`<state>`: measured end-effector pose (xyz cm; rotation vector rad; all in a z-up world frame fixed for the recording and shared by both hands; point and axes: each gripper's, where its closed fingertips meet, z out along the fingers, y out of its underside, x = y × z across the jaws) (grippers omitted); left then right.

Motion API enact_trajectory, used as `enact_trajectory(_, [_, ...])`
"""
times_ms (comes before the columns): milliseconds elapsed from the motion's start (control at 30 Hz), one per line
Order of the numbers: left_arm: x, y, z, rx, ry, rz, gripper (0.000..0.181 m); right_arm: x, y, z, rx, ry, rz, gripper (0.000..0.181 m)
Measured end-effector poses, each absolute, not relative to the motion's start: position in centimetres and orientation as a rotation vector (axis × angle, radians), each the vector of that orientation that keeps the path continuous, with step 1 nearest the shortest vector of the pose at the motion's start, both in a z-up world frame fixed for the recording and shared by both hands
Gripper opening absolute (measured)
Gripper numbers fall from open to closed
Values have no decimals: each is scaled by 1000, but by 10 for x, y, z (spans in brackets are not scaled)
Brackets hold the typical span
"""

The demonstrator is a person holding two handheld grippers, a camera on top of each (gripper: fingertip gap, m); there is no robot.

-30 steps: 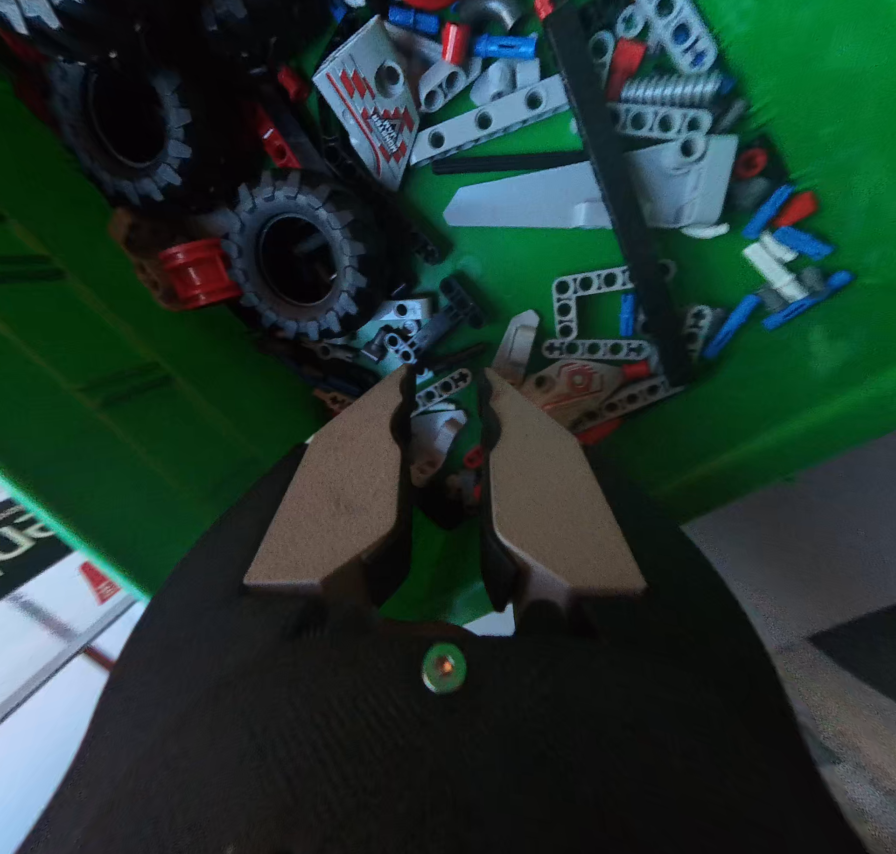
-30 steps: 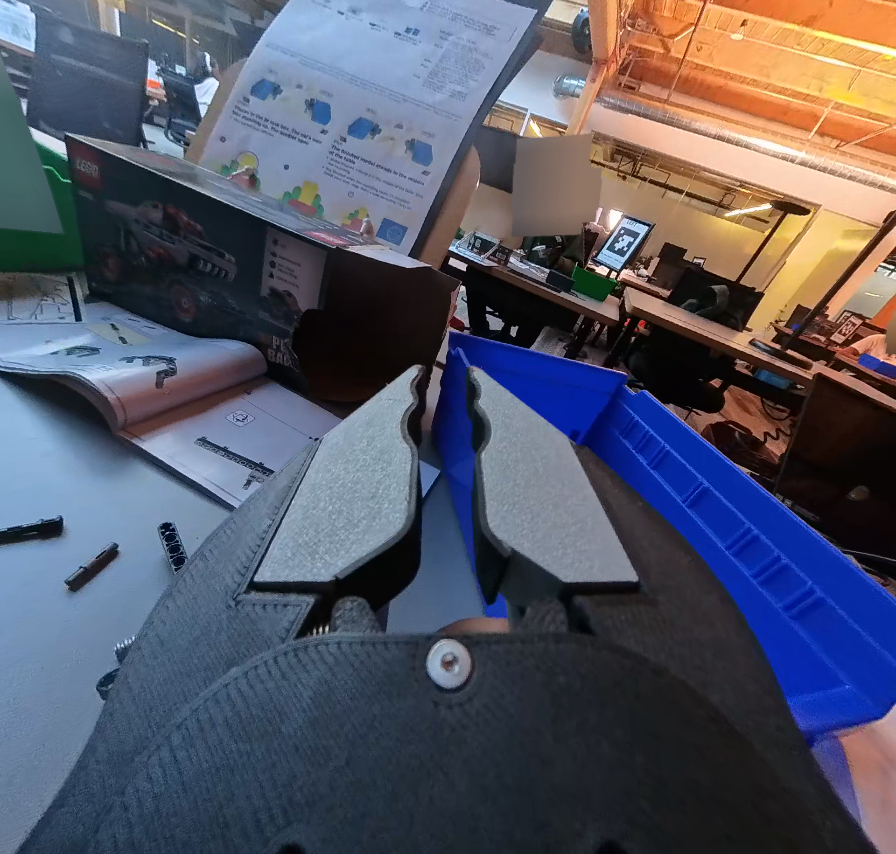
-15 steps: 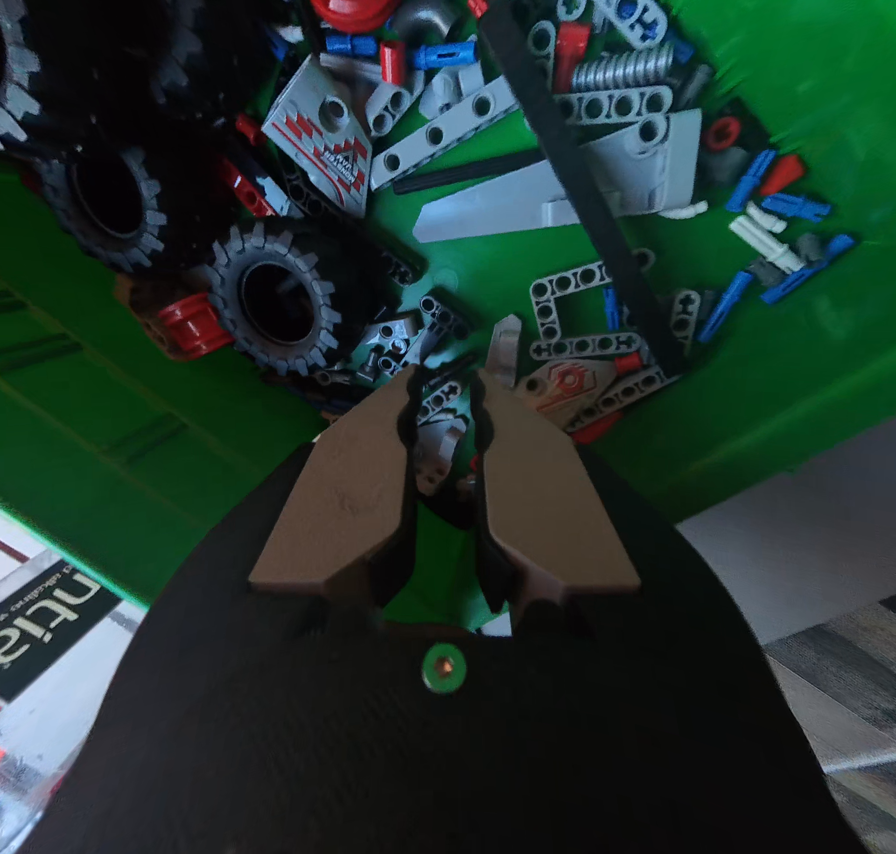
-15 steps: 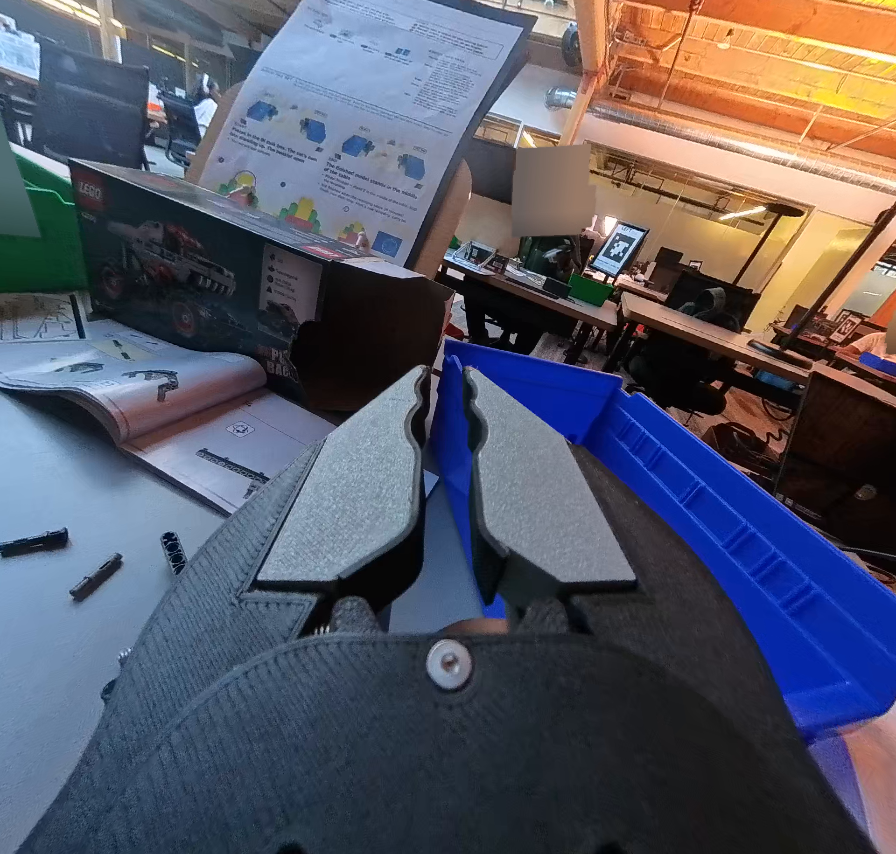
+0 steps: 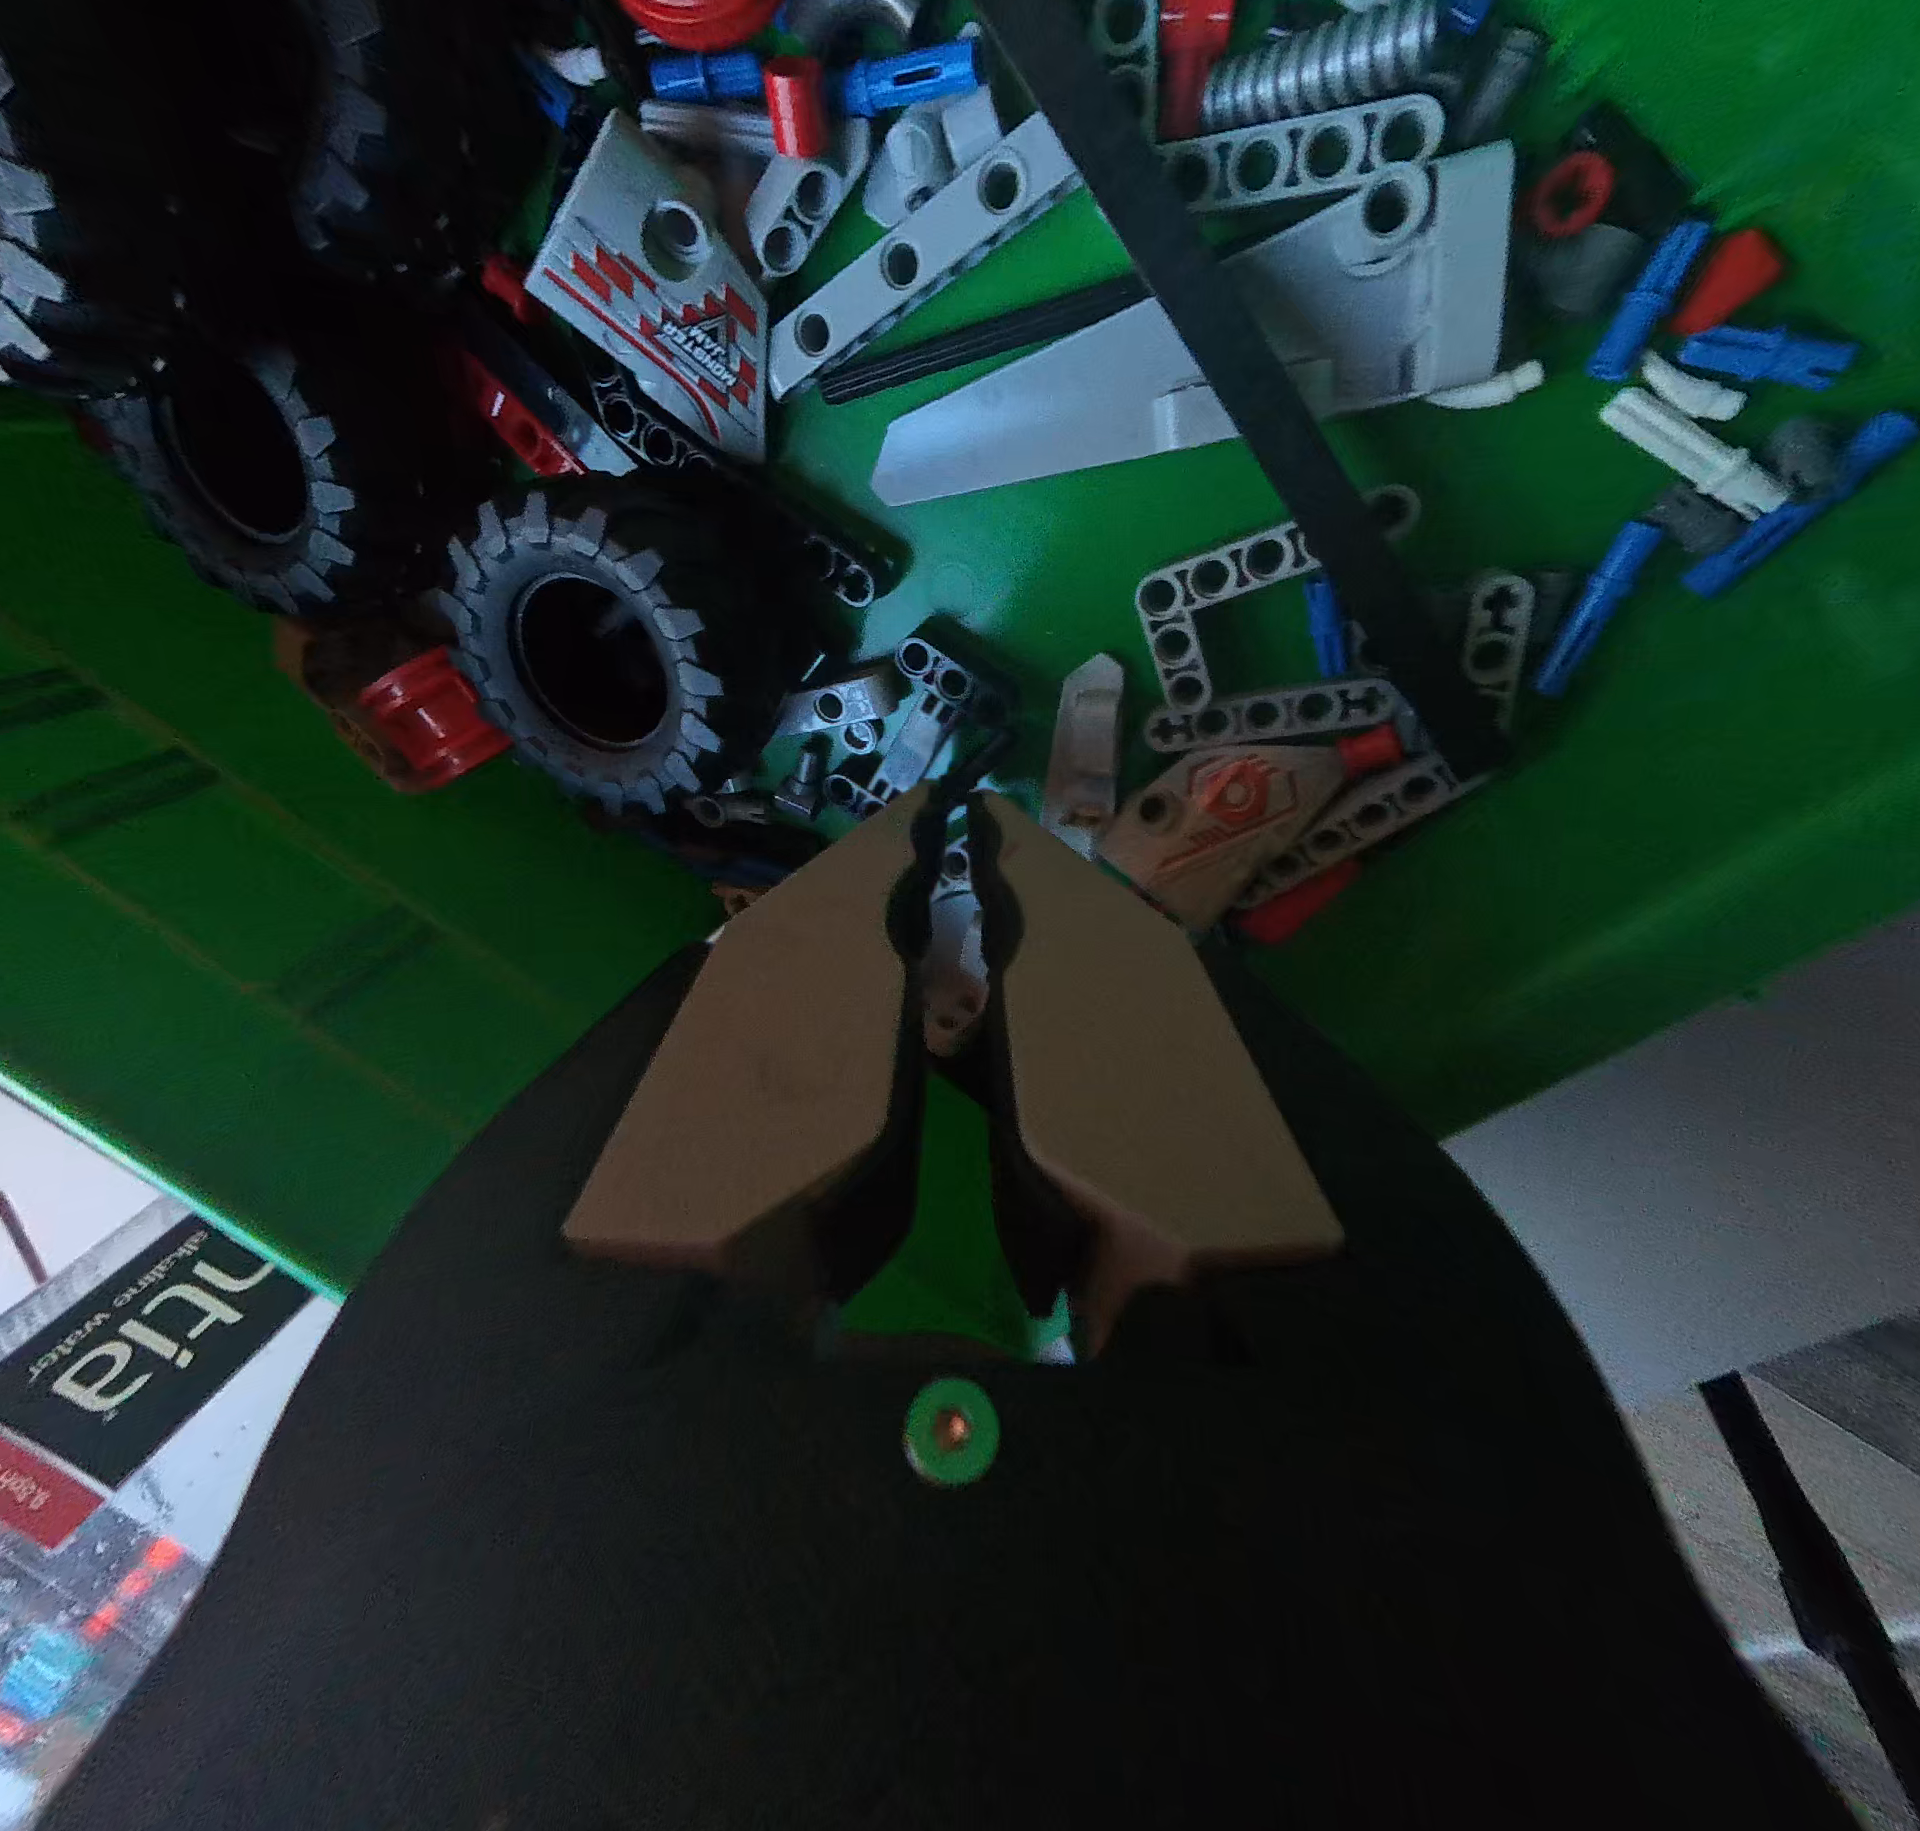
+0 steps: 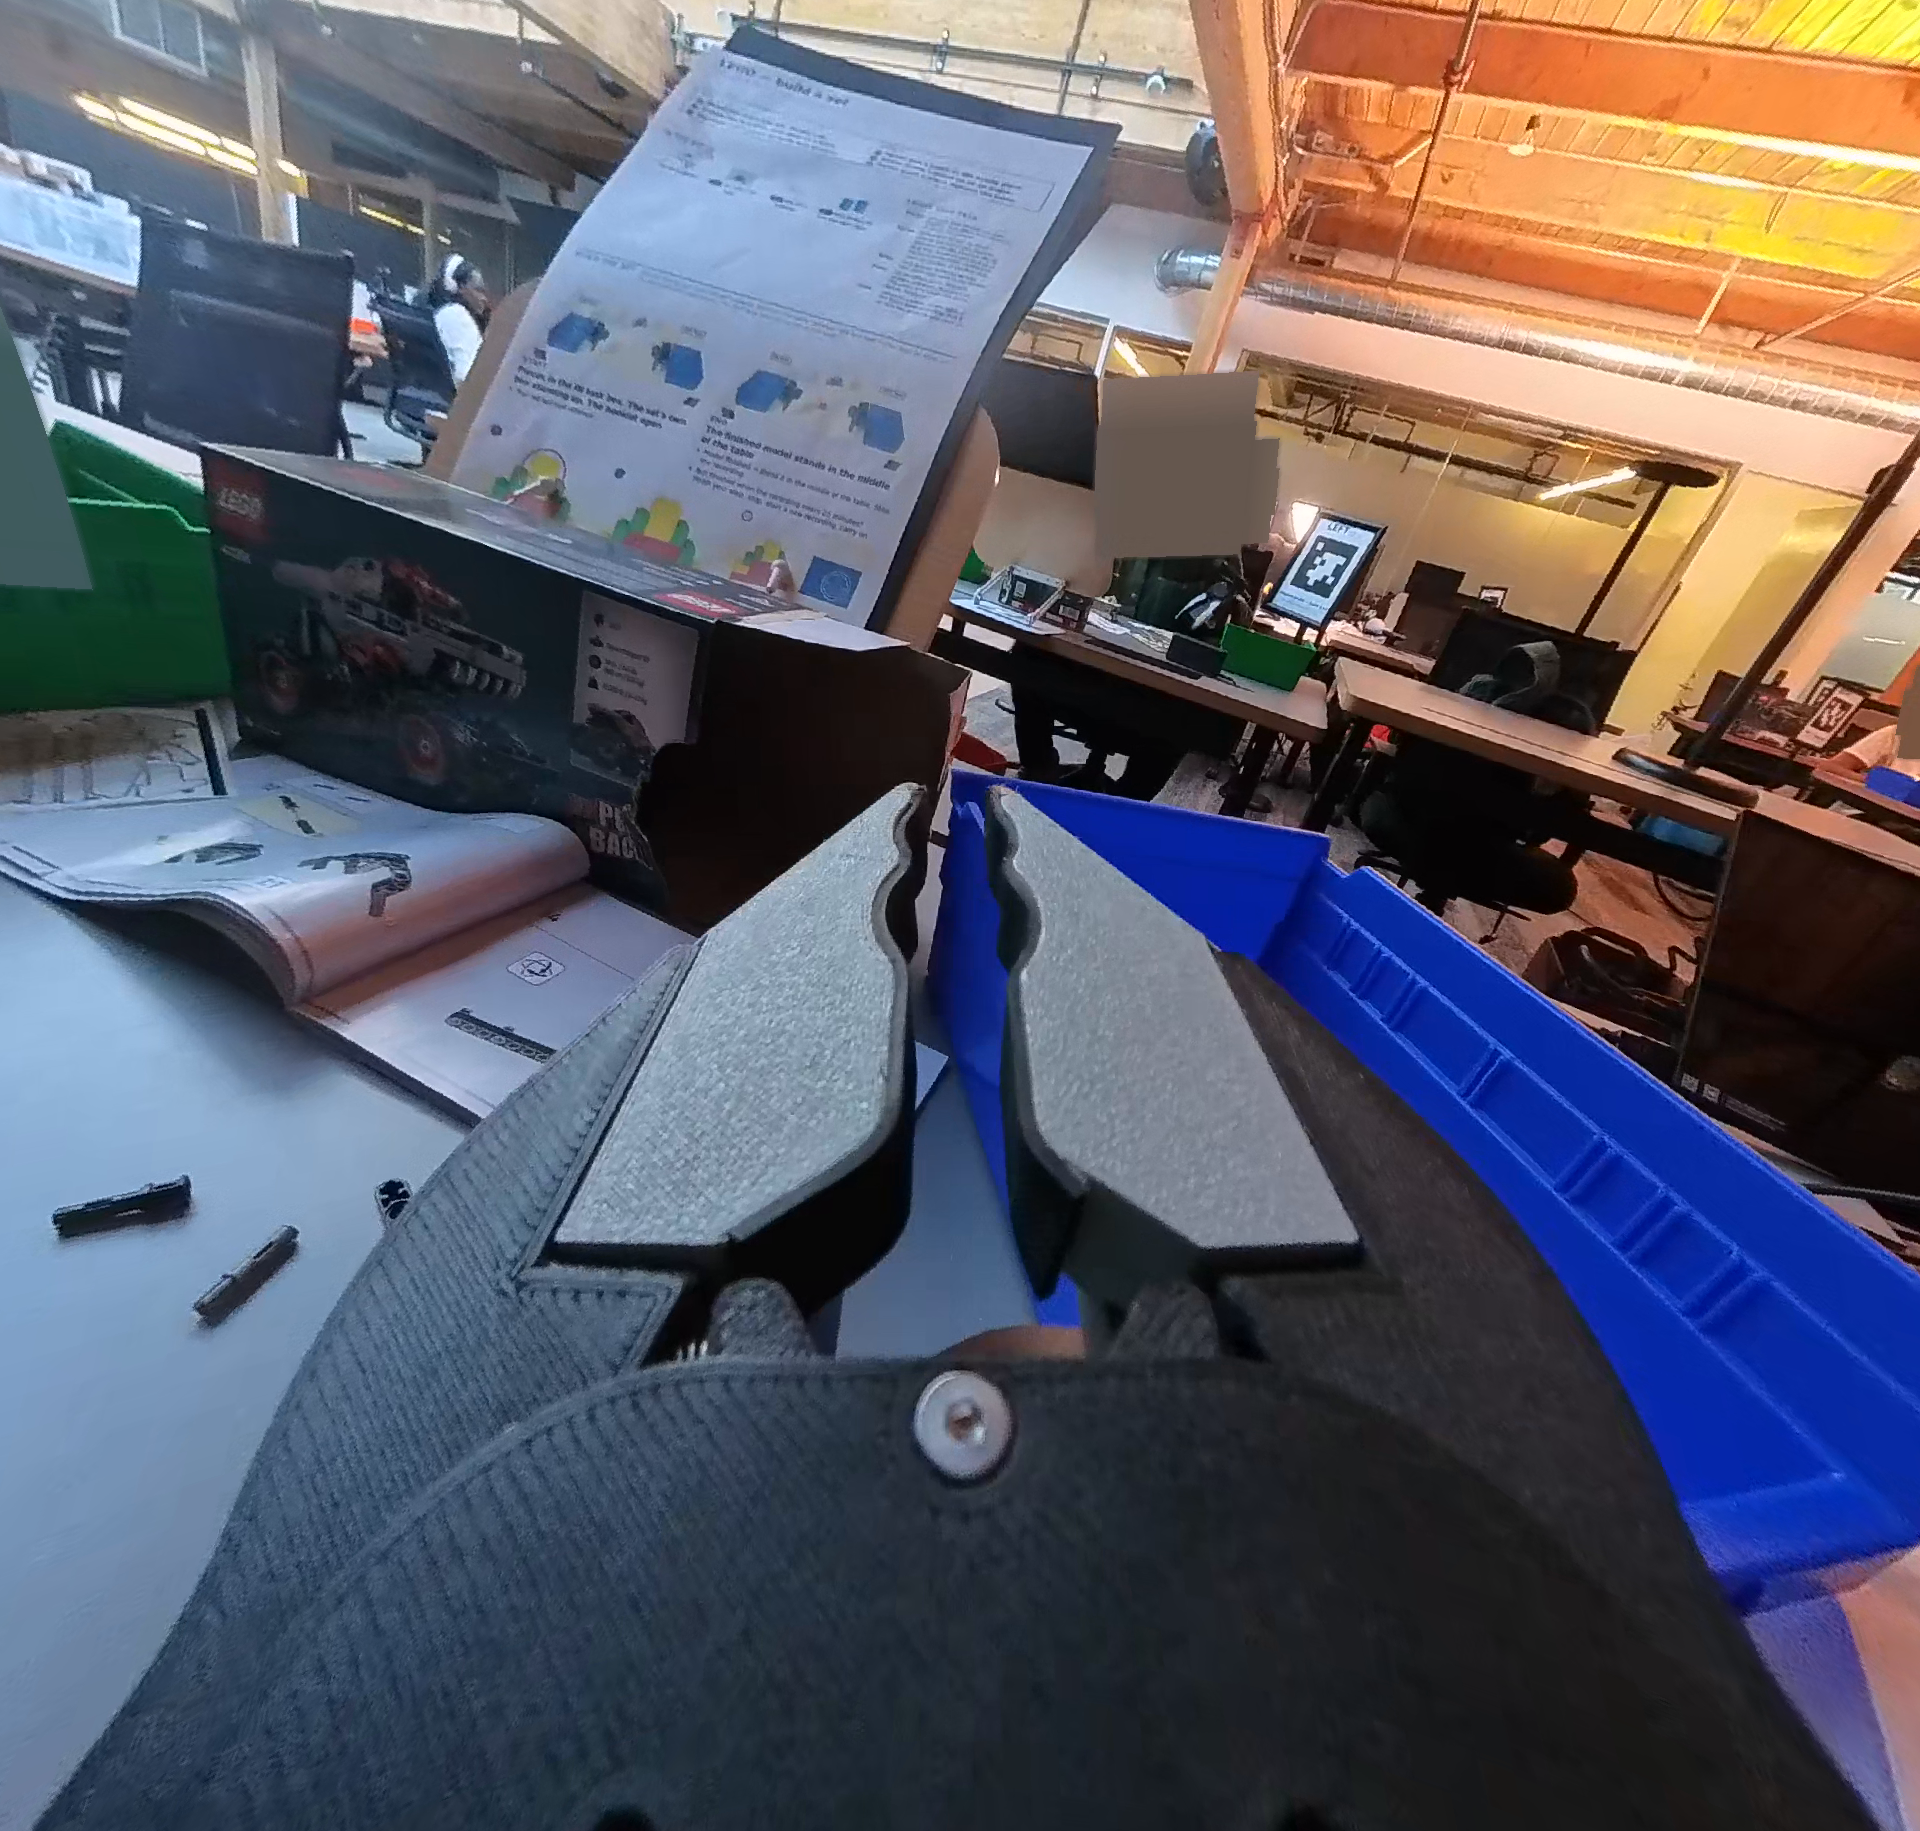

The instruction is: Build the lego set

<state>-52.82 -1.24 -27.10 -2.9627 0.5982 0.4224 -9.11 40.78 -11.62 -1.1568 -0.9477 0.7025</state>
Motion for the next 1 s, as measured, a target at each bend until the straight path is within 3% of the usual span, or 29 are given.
enact_trajectory(633, [-526, -9, -273, -2949, 690, 380, 2, -88, 407, -113, -1161, -925, 745, 6])
enact_trajectory(867, [-525, 24, -170, -2456, 309, 487, 3, -89, 399, -108, -1145, -926, 796, 6])
enact_trajectory(1000, [-438, 54, -110, -2170, 342, 307, 2, -97, 392, -113, -1156, -967, 839, 7])
